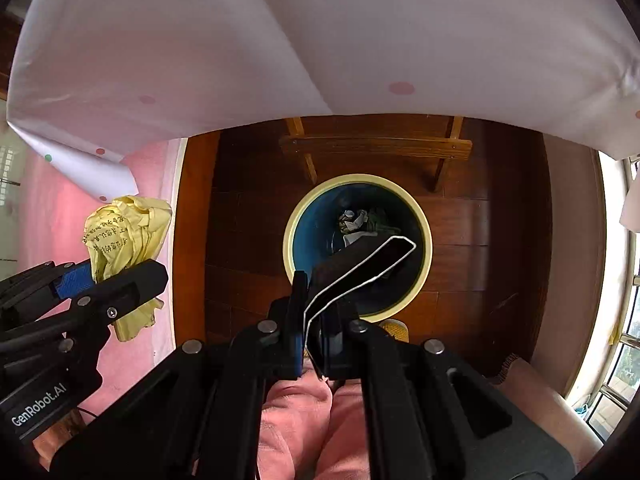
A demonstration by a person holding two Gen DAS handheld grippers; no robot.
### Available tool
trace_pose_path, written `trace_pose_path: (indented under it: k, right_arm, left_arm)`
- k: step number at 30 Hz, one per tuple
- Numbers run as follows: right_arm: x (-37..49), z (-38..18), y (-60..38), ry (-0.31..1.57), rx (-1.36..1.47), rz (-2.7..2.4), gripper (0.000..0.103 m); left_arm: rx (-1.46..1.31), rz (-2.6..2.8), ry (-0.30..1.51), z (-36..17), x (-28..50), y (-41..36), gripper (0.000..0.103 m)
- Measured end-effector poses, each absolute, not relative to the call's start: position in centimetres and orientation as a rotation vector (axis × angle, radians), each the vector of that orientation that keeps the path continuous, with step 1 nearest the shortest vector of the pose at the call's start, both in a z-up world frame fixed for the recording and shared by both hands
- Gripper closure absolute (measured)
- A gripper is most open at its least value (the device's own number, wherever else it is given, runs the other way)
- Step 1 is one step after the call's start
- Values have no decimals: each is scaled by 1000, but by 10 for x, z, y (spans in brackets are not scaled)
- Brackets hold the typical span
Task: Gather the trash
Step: 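Open both grippers above the bin to drop the paper and card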
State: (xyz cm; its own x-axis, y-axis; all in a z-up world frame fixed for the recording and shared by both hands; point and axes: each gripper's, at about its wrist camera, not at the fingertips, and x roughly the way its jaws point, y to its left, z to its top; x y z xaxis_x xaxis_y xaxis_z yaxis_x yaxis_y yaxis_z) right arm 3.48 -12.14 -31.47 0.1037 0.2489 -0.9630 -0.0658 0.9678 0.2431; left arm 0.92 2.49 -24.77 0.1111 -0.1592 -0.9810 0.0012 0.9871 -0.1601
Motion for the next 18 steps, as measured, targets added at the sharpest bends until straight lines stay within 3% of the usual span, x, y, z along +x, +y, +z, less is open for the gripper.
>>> trace_pose_path:
  k: [9, 14, 15, 16, 17, 18]
  right_arm:
    - [50, -412, -137, 1487, 246, 169, 99]
    - [53, -439, -145, 1490, 276, 159, 97]
    - [54, -443, -146, 1492, 274, 151, 94]
    - [55, -446, -148, 1493, 275, 141, 83]
    - [56, -449, -150, 1493, 282, 132, 65]
    - [56, -449, -153, 1491, 302, 129, 57]
  left_arm:
    - [-161, -172, 1498, -344, 34, 16, 72]
    - [-140, -215, 1501, -369, 38, 9, 64]
    - [-135, -217, 1505, -373, 38, 8, 62]
    - [-131, -214, 1509, -377, 37, 8, 55]
    - [-126, -208, 1514, -381, 38, 8, 51]
    - [-122, -201, 1516, -384, 38, 8, 44]
